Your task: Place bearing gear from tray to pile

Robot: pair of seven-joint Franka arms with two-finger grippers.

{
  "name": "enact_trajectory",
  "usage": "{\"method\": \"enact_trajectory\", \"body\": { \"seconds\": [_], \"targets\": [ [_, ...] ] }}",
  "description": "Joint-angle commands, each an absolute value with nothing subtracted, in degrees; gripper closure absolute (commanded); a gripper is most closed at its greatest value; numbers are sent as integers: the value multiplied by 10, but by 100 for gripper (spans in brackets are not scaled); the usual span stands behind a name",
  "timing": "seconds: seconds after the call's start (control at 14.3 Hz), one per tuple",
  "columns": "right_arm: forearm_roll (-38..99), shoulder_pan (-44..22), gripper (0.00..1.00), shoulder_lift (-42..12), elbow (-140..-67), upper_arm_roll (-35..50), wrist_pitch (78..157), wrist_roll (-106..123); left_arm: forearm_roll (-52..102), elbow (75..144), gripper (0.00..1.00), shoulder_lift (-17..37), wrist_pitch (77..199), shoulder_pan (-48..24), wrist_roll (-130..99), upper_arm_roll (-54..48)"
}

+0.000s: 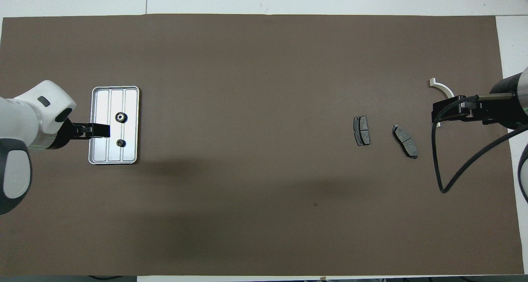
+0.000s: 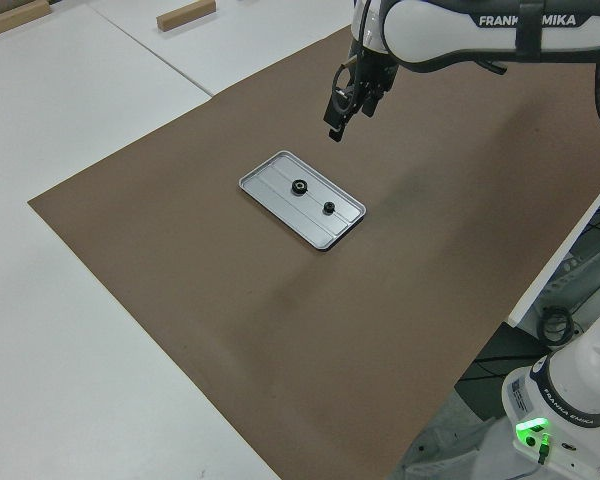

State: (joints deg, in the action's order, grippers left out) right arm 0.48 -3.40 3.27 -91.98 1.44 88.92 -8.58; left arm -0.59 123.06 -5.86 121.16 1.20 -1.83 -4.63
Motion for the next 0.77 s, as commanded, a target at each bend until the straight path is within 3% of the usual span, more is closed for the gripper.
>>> {"method": "enact_trajectory", "body": {
  "seconds": [0.0, 0.21, 0.7],
  "targets": [
    [-3, -33, 0, 36, -929, 17, 903, -91, 0, 1245, 4, -20, 1269, 28, -1, -45],
    [-1, -33, 0, 36, -929, 17, 903, -91, 0, 1278, 5, -14, 1330, 47, 21, -46],
    [-3, -19, 0, 42, -936, 15, 901, -85, 0, 1282, 5, 44, 1376, 40, 14, -46]
  ]
}}
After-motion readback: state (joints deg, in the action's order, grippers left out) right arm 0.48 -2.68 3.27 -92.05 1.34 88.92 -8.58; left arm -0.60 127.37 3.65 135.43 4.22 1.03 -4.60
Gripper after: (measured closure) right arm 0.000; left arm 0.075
